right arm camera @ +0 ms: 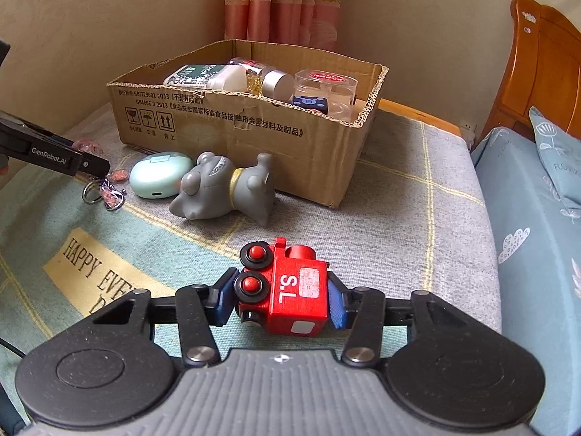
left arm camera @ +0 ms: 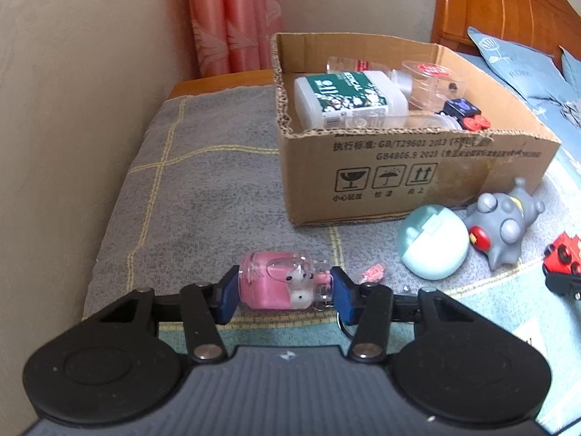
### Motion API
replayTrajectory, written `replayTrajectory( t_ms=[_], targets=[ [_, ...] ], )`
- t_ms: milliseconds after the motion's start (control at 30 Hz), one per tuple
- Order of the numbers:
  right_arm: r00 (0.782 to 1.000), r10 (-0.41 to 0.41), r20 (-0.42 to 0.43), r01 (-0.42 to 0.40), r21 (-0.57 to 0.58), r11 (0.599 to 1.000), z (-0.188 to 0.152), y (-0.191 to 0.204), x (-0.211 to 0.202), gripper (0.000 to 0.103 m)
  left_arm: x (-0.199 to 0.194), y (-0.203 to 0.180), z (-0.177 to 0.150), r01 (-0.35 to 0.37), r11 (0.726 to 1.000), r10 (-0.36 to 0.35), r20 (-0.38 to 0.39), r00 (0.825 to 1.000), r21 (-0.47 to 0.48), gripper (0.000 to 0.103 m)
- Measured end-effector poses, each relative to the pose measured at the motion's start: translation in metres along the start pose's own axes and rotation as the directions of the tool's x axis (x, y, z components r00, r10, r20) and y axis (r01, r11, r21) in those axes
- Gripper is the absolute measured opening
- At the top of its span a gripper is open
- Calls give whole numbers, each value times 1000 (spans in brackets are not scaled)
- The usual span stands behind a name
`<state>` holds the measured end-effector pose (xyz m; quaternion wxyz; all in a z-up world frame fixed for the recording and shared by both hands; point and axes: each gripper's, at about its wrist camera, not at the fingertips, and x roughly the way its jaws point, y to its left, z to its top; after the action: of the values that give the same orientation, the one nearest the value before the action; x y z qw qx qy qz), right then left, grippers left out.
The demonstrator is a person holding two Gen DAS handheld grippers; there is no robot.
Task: Organize rigid objects
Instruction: 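Grasp the pink keychain bottle with the left tool while the right tool grasps the red S.L train, then release the pink keychain into the box with the left tool while the right tool drops the red train in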
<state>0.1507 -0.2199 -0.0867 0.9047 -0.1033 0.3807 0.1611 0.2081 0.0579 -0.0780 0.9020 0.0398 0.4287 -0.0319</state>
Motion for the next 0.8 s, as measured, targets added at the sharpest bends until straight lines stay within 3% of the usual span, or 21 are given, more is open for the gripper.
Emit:
replayTrajectory(
  t_ms=[400,800],
  targets=[
    [999,21,28,-19,-79,997,10,0,-26,54,-40,-9,10,85,993,-87,22,996,80,50],
    [994,58,91,-43,-159,986,40,-7,-57,54,-100,-35,53,170,964,-196,113,974,205,50]
  ],
)
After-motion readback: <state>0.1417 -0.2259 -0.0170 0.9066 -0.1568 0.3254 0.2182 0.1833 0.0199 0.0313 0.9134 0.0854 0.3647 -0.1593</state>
